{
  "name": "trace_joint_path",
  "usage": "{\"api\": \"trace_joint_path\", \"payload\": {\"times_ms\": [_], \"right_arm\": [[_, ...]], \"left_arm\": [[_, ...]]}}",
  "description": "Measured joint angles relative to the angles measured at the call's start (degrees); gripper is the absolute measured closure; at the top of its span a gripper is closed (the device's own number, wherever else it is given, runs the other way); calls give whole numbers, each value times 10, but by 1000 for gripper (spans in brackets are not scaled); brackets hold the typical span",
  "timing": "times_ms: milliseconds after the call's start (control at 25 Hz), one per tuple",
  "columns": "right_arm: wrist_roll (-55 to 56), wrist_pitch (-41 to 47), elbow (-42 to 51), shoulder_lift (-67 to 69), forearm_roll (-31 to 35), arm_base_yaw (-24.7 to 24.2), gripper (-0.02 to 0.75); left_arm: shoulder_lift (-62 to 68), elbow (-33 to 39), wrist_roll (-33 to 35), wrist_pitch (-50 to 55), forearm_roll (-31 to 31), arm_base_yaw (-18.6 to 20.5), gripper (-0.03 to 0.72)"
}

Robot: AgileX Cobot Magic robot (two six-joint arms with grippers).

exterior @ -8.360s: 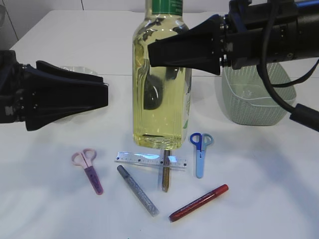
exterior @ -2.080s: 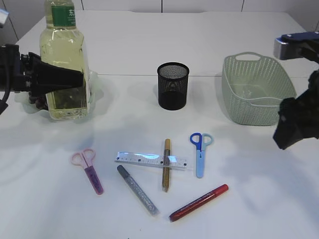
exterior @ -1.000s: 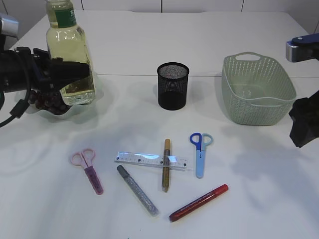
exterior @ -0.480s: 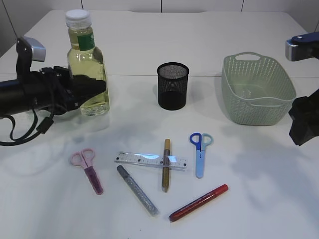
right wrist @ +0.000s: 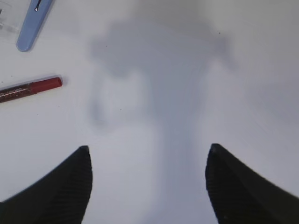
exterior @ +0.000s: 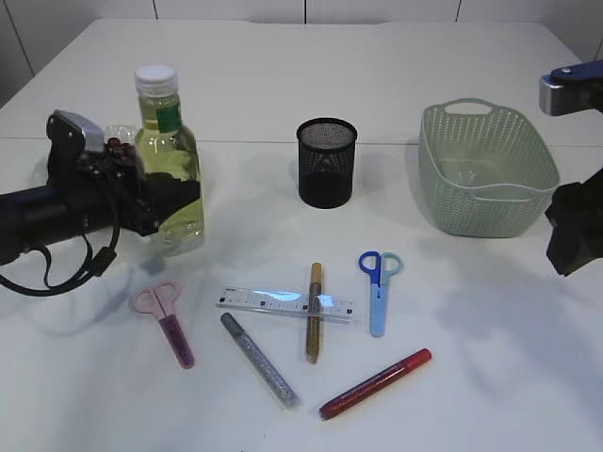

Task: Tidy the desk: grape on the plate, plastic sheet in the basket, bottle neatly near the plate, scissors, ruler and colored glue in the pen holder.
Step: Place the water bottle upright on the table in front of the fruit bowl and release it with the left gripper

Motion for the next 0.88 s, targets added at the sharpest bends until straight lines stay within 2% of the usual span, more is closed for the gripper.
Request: {"api": "trace_joint_path", "payload": {"times_ms": [200, 480, 880], "right_arm": [[0, 0, 0, 0, 0, 0, 155], [0, 0, 0, 0, 0, 0, 155], [0, 0, 0, 0, 0, 0, 155]], "left_arm": [[24, 0, 11, 1, -5, -1, 256], [45, -1, 47, 4, -52, -15, 256], [64, -5, 59, -15, -104, -19, 246]]}}
